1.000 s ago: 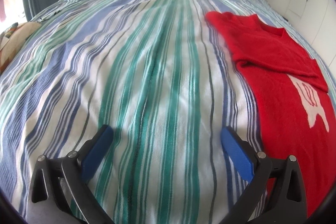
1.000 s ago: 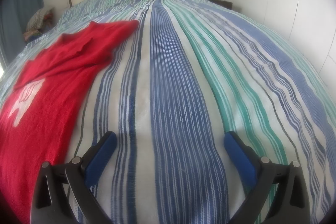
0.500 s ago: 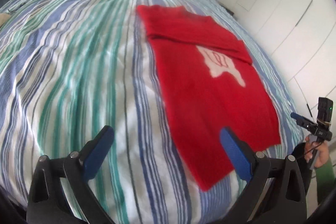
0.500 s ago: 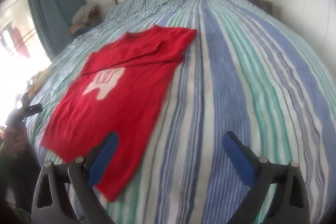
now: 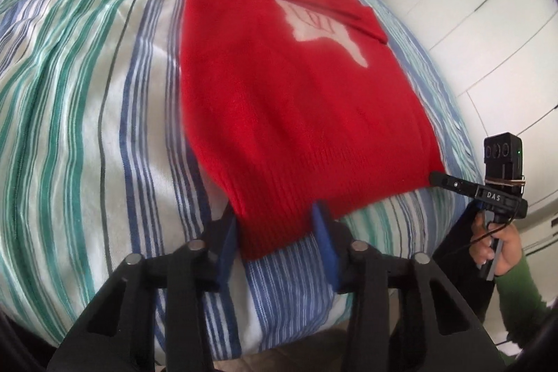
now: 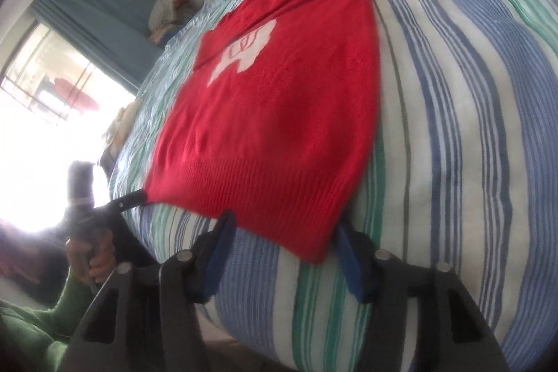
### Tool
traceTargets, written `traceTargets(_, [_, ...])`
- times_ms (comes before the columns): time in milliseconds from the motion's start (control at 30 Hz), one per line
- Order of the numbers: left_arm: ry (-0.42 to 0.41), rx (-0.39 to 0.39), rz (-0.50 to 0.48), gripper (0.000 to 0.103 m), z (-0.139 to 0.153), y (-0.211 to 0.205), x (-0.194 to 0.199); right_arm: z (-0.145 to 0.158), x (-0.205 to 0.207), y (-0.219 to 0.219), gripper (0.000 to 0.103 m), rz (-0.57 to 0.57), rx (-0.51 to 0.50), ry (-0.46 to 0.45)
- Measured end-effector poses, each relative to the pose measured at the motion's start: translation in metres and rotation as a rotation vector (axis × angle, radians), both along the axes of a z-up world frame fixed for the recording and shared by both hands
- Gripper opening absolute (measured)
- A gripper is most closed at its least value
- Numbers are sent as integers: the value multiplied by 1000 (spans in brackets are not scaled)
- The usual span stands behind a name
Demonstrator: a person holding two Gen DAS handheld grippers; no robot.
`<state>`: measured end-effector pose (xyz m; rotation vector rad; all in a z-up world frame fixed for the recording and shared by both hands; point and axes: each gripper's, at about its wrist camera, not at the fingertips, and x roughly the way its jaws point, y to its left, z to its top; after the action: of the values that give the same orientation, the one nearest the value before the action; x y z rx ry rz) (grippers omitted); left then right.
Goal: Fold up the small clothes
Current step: 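Grasp the sweater hem with the left gripper while the right gripper grasps the hem, then lift the hem with both grippers and fold it over toward the collar, release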
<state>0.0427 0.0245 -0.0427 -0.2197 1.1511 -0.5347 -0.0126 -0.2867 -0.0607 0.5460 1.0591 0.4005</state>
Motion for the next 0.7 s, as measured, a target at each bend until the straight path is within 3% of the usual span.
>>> traceTargets(67, [35,-37,17,6,-1,6,2,0,3,2,5,-5,-33,14])
traceTargets(233, [44,-126,64,5,19,19,10,22,-3,-6,5,-58,-34,-56])
traceTargets(367, [-12,-193,68,5,54,24,52,54,15,-15,5,-99,-33,-148])
traceTargets(533, [-74,-217,118,5,80,21,154,88,94,-36,5,-159,-52,-258])
traceTargets(700, [-62,-195,203,5,74,13,260,94,213,-58,5,-224,-74,-276])
